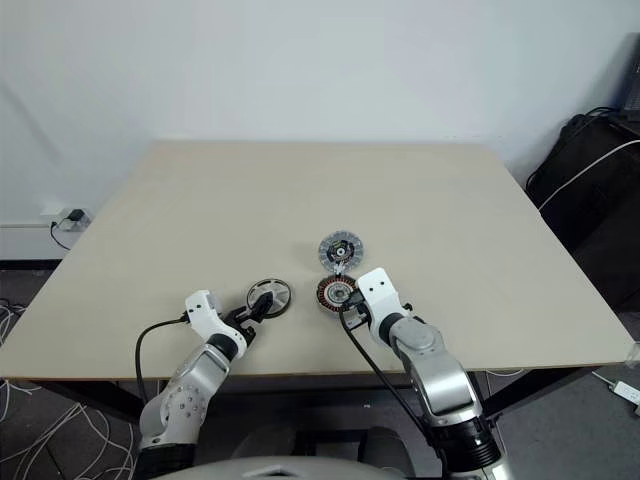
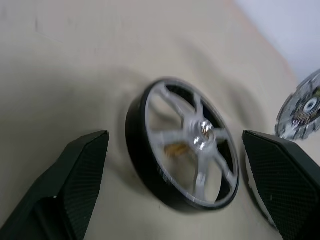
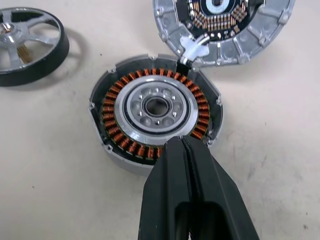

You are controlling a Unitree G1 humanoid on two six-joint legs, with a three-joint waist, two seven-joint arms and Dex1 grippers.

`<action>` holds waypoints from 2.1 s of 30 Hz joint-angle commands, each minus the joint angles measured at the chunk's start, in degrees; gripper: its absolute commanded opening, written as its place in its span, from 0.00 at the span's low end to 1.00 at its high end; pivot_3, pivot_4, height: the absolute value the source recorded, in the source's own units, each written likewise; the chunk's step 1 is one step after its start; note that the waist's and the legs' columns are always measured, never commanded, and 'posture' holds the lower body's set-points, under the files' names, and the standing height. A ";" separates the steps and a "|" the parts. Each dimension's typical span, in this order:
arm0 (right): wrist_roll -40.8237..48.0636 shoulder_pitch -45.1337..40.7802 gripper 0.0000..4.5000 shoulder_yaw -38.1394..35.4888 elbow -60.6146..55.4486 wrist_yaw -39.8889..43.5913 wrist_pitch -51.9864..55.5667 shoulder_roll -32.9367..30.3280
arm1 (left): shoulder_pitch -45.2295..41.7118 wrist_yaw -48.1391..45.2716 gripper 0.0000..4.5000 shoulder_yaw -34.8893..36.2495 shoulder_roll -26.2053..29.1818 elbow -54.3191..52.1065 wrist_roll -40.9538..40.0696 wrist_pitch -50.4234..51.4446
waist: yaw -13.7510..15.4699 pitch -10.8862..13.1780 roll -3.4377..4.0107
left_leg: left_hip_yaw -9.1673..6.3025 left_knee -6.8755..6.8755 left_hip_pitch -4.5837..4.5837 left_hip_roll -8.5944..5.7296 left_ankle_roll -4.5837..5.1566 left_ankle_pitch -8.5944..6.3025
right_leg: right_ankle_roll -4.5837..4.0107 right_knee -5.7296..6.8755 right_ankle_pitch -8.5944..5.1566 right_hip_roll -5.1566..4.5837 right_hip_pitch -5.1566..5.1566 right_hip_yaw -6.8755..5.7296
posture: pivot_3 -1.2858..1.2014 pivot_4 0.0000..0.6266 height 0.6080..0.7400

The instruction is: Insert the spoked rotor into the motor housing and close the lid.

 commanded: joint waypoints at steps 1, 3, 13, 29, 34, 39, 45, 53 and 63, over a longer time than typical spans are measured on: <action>0.66 -0.44 0.00 -1.13 -2.01 -0.66 -0.12 0.33 | 0.95 -1.27 0.92 -0.47 -2.40 -1.66 -4.32 3.34 | 0.04 -0.02 0.04 | 0.00 0.00 0.00 0.00 0.00 0.00 | 0.00 0.00 0.00 -0.01 0.00 0.00 | 0.52 0.00 1.00; 0.79 -0.53 0.00 -0.99 -1.95 -0.73 -0.09 0.36 | 1.59 -1.93 0.81 -0.31 -2.55 -2.29 -6.54 4.78 | 0.07 -0.02 0.04 | 0.00 0.00 -0.01 -0.01 0.00 0.00 | 0.00 -0.01 0.00 -0.01 0.00 0.00 | 0.52 0.00 1.00; 1.30 -0.91 0.00 -0.93 -1.49 -0.76 0.04 0.02 | 3.08 -2.16 0.11 1.81 -4.11 -1.24 -14.79 6.04 | -0.11 -0.01 0.02 | 0.00 -0.01 0.00 0.00 0.00 0.00 | -0.01 0.00 -0.01 -0.01 -0.01 0.00 | 0.52 0.00 1.00; 2.56 1.81 0.00 -1.54 -4.83 0.11 1.50 -2.02 | 1.70 -12.72 0.09 -1.45 -7.62 -4.84 -31.04 -0.84 | 0.00 0.05 -0.04 | 0.02 0.00 -0.11 -0.02 -0.02 0.01 | -0.02 -0.10 -0.01 -0.04 -0.06 0.01 | 0.52 0.00 1.00; 3.31 6.45 0.00 -1.20 -8.38 1.38 1.86 -4.42 | -2.42 -12.47 0.09 -6.40 -6.36 0.04 -31.76 2.97 | 0.18 0.06 -0.07 | 0.04 0.02 -0.10 -0.03 -0.02 0.01 | -0.01 -0.12 -0.01 -0.02 -0.03 0.01 | 0.52 0.00 1.00; 4.00 10.71 0.00 -2.17 -11.32 0.97 2.70 -5.60 | -6.62 -12.90 0.09 -9.11 -5.35 5.79 -31.05 6.48 | 0.03 0.07 -0.08 | 0.01 0.03 -0.06 0.00 -0.02 0.01 | 0.00 -0.03 -0.02 0.01 -0.02 -0.01 | 0.52 0.00 1.00; 4.22 13.09 0.00 -3.15 -13.16 -0.62 3.02 -5.08 | -9.43 -13.45 0.09 -10.45 -5.21 11.43 -29.07 8.42 | -0.05 0.09 -0.10 | -0.01 0.06 -0.03 0.01 -0.02 0.01 | 0.01 -0.02 -0.02 0.04 0.00 0.00 | 0.52 0.00 1.00; 4.31 14.11 0.00 -3.68 -14.24 -1.81 3.38 -4.78 | -11.82 -14.38 0.09 -9.99 -6.43 16.28 -26.98 8.50 | 0.08 0.09 -0.11 | -0.01 0.09 -0.05 0.01 -0.01 0.01 | 0.01 -0.04 -0.02 0.00 0.01 0.00 | 0.52 0.00 1.00; 4.31 13.92 0.00 -3.83 -14.50 -2.19 3.61 -4.78 | -12.34 -14.29 0.09 -10.62 -7.22 17.88 -25.44 9.57 | 0.07 0.09 -0.11 | -0.01 0.08 -0.06 0.01 0.00 0.00 | 0.01 -0.04 -0.02 -0.02 0.00 0.00 | 0.52 0.00 1.00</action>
